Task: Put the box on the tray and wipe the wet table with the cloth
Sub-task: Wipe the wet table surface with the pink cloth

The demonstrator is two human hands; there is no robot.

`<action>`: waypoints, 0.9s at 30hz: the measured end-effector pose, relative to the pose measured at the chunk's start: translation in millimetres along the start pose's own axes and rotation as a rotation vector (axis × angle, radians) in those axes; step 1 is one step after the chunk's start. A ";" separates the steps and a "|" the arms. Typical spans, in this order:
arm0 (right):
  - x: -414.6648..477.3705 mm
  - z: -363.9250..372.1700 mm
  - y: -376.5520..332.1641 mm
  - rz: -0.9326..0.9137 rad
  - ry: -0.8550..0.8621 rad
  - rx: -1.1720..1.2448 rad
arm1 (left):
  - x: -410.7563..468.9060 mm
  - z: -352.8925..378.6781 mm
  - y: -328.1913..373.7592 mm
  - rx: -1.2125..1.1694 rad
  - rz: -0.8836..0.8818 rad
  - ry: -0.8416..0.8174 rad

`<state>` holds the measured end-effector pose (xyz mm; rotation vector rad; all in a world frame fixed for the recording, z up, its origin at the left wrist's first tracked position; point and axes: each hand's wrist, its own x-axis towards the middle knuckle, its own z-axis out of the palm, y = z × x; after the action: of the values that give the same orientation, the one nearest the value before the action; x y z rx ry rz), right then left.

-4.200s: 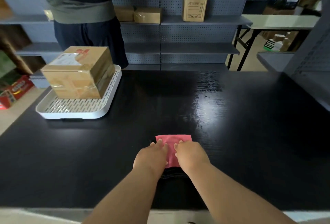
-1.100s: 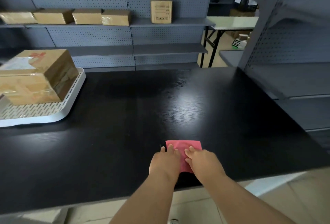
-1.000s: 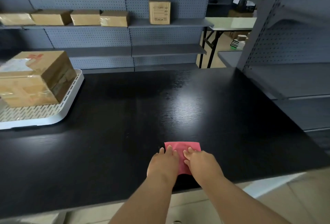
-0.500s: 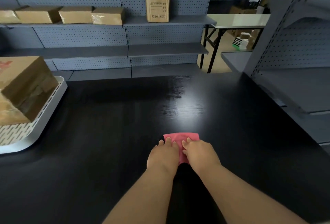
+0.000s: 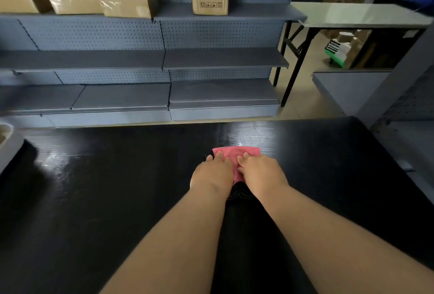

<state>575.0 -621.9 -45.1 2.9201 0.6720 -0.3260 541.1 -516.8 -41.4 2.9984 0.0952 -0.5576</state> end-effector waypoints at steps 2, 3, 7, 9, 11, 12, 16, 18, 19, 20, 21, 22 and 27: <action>26.1 -0.9 10.8 0.011 0.014 -0.011 | 27.0 -8.1 0.8 -0.004 -0.016 0.004; 37.7 -1.8 16.3 0.019 0.021 -0.010 | 39.3 -11.9 1.5 -0.004 -0.020 0.007; 75.3 -9.1 37.0 -0.003 0.034 -0.029 | 78.0 -24.5 5.5 -0.001 -0.034 0.003; 87.7 -13.3 43.4 -0.023 0.030 -0.041 | 91.1 -29.2 6.8 0.003 -0.039 0.004; 95.4 -15.5 47.3 -0.016 0.032 -0.041 | 100.2 -32.5 7.3 0.006 -0.046 0.008; 97.1 -16.9 49.0 -0.006 0.035 -0.031 | 102.9 -33.6 7.4 0.008 -0.048 0.013; 92.2 -23.3 50.4 -0.026 0.038 -0.034 | 101.5 -33.3 7.2 0.003 -0.038 0.035; 85.7 -24.2 49.3 -0.030 0.025 -0.033 | 95.6 -31.2 8.0 -0.004 -0.029 0.047; 82.0 -23.8 49.0 -0.024 0.016 -0.027 | 92.5 -30.3 9.1 -0.007 -0.023 0.046; 77.5 -22.8 49.4 -0.016 0.006 -0.019 | 88.6 -29.4 10.6 -0.011 -0.018 0.039; 71.9 -22.5 49.9 -0.006 -0.003 -0.009 | 84.0 -28.6 12.6 -0.015 -0.013 0.029; 65.2 -21.9 51.0 0.004 -0.009 -0.001 | 78.9 -27.6 15.1 -0.016 -0.008 0.022; 20.8 -18.3 51.3 0.037 -0.032 0.002 | 43.8 -15.5 27.1 0.004 0.040 0.018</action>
<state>619.4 -655.9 -28.4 2.9193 0.6127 -0.3682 589.5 -540.2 -40.7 3.0021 0.0356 -0.5274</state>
